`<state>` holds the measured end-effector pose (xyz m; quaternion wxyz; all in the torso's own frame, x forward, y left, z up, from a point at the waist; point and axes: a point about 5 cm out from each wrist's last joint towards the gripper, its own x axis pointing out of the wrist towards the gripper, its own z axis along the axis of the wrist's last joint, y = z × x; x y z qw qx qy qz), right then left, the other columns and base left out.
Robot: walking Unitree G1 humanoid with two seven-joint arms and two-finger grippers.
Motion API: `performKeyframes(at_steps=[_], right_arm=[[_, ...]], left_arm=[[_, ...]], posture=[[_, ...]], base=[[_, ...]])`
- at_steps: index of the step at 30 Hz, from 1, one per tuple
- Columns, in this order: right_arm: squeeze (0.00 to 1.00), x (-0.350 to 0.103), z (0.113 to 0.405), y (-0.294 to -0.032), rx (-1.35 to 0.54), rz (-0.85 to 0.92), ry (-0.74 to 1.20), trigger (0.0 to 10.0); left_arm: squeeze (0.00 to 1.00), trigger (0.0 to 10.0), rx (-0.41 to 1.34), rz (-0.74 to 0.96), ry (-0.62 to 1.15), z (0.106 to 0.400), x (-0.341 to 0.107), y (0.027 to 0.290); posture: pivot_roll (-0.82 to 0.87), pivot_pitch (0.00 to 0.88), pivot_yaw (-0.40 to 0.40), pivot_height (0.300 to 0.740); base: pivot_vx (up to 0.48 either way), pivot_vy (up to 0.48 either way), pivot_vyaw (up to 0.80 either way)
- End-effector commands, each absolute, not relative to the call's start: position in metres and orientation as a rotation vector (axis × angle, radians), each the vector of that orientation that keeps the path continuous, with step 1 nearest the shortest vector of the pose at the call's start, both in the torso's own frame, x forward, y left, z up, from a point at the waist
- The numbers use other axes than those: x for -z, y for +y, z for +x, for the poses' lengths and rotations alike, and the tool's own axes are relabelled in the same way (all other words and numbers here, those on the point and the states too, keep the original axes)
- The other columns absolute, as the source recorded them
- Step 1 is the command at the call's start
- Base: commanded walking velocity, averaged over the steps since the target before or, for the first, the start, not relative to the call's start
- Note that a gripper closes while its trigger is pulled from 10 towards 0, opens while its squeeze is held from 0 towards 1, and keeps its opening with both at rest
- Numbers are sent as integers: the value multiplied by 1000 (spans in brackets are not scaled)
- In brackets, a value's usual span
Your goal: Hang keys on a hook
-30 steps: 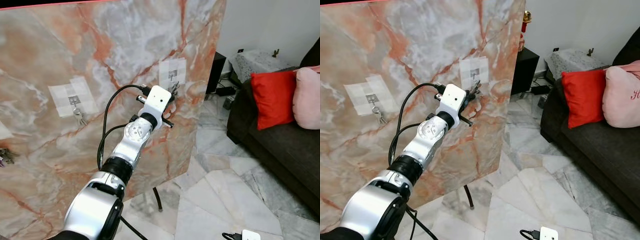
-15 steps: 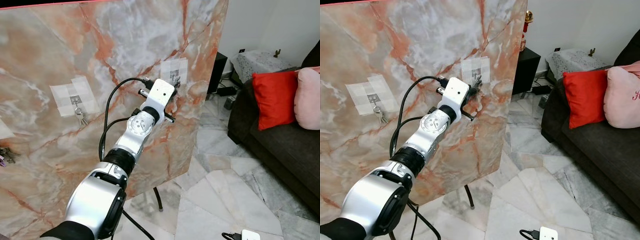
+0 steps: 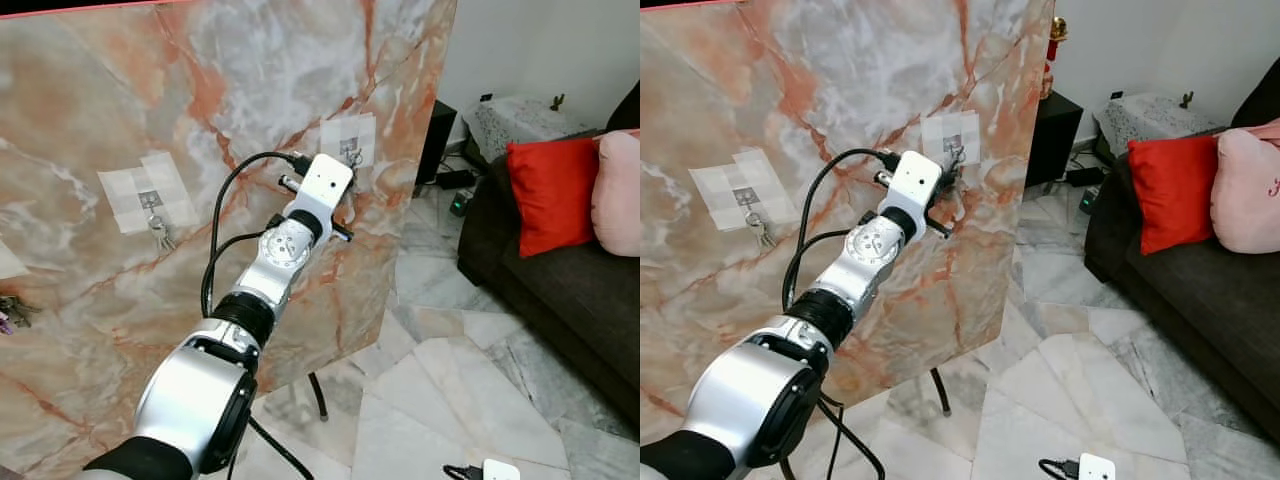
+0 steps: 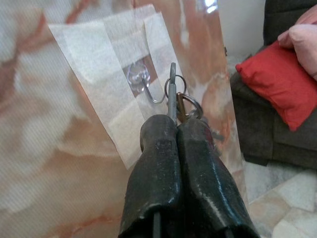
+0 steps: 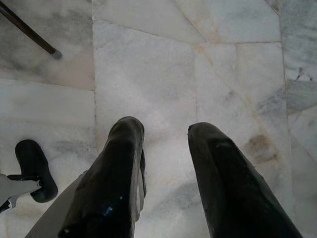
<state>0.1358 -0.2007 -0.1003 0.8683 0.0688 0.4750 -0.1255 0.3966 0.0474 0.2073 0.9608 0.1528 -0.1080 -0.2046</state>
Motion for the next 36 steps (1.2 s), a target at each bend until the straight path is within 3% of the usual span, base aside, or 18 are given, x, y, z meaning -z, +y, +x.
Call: performKeyframes(at_steps=[1, 23, 36], right_arm=[[0, 100, 136, -201, 267, 144, 990, 10000], [0, 100, 135, -201, 266, 144, 991, 10000], [0, 101, 135, -201, 265, 145, 990, 10000]], left_arm=[[0, 10000, 430, 339, -253, 397, -216, 41], [0, 10000, 424, 342, -250, 397, -217, 38], [0, 10000, 507, 327, -270, 393, -219, 27]], posture=[[5, 0, -41, 740], [6, 0, -41, 740], [3, 0, -40, 740]], base=[[0, 0, 0], [0, 0, 0], [0, 0, 0]])
